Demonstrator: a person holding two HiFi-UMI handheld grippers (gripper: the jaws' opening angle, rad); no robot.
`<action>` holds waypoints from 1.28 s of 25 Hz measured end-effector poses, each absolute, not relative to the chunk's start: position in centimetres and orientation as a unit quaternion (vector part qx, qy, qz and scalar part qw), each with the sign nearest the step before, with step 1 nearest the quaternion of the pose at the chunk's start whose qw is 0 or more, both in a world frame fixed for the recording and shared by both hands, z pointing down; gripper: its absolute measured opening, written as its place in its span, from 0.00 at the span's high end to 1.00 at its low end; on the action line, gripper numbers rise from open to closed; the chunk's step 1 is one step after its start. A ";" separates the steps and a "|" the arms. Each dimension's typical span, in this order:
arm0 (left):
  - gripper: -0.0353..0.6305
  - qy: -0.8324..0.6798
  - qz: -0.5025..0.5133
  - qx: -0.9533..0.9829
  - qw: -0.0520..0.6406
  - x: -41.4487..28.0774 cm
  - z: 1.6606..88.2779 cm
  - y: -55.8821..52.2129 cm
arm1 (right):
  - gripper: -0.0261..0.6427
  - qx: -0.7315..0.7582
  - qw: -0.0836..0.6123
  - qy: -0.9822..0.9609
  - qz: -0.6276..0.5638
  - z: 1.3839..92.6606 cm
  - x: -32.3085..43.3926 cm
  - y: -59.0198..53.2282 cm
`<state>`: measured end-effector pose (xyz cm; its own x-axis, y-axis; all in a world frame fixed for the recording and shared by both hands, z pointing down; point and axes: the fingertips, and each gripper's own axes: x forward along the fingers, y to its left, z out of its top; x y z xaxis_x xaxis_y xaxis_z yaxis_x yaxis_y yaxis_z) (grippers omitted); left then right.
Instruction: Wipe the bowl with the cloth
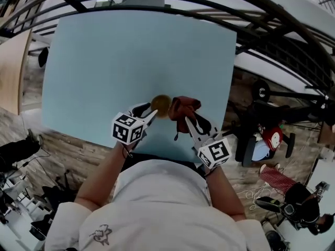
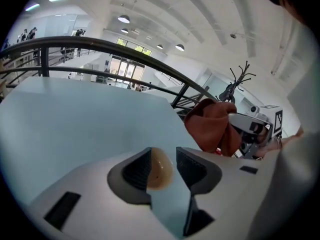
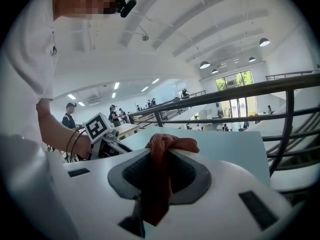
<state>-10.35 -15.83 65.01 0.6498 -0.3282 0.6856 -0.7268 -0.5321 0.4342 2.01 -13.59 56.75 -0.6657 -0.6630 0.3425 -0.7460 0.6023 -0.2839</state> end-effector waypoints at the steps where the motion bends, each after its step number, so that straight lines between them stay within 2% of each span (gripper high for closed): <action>1: 0.70 -0.319 0.277 0.827 0.370 -10.5 65.8 -16.1 | 0.83 0.397 0.103 -0.888 0.209 57.2 2.0 -13.8; 11: 0.68 -0.317 0.332 0.776 0.433 -12.0 74.0 -16.7 | 0.83 0.387 0.125 -0.880 0.245 61.8 0.2 -14.8; 19: 0.68 -0.307 0.345 0.763 0.452 -11.8 77.0 -16.3 | 0.83 0.380 0.140 -0.875 0.266 64.1 -0.6 -14.7; 32: 0.91 -0.313 0.352 0.765 0.440 -11.7 77.6 -16.4 | 0.83 0.373 0.152 -0.876 0.266 64.2 -1.3 -14.4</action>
